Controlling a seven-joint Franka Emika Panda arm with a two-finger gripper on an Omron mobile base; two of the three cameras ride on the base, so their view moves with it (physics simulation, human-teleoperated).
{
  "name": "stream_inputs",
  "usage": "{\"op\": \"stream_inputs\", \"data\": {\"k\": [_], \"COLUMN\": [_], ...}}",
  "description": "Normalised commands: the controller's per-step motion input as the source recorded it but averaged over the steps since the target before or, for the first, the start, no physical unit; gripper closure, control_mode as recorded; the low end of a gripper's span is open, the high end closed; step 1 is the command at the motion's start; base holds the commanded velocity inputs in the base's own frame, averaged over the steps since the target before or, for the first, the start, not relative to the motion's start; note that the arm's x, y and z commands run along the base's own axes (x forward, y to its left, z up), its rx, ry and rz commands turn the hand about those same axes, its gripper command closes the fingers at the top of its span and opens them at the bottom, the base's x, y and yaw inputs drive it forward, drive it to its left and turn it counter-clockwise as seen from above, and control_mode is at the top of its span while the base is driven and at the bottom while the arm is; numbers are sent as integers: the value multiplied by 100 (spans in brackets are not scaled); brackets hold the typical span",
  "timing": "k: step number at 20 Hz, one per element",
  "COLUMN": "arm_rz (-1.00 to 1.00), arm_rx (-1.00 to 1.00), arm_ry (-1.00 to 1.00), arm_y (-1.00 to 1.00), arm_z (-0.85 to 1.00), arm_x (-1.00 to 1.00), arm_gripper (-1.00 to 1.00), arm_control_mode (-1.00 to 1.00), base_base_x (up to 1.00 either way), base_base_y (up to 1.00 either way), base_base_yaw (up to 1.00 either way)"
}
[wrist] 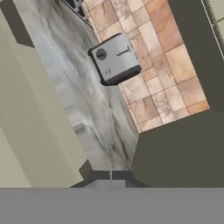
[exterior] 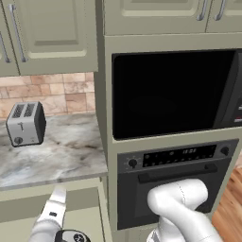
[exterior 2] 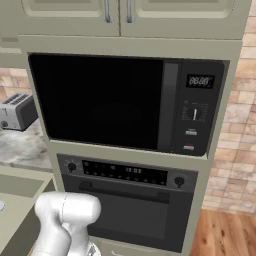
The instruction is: Take the pizza cutter from the drawer on the left and place it on the dining counter for cutting.
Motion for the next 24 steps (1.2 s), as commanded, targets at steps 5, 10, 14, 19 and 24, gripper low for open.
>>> {"op": "stream_inputs", "data": {"k": [5,10,14,19,24], "arm_rz": [-1,-3,-7,-22,-37], "arm_rx": [0,6,29,34,35], "arm_ry": [12,10,8,7,2], "arm_y": [18,21,8,40,51], "arm_z": [0,0,0,-2,-24], "arm_x": [59,28,0,0,0], "arm_gripper": [100,100,100,100,100], "arm_control_mode": [-100,-100,-100,-100,-100], "base_base_x": [0,0,0,0,0], "base_base_y": [0,0,0,0,0], "base_base_yaw": [0,0,0,0,0]}}
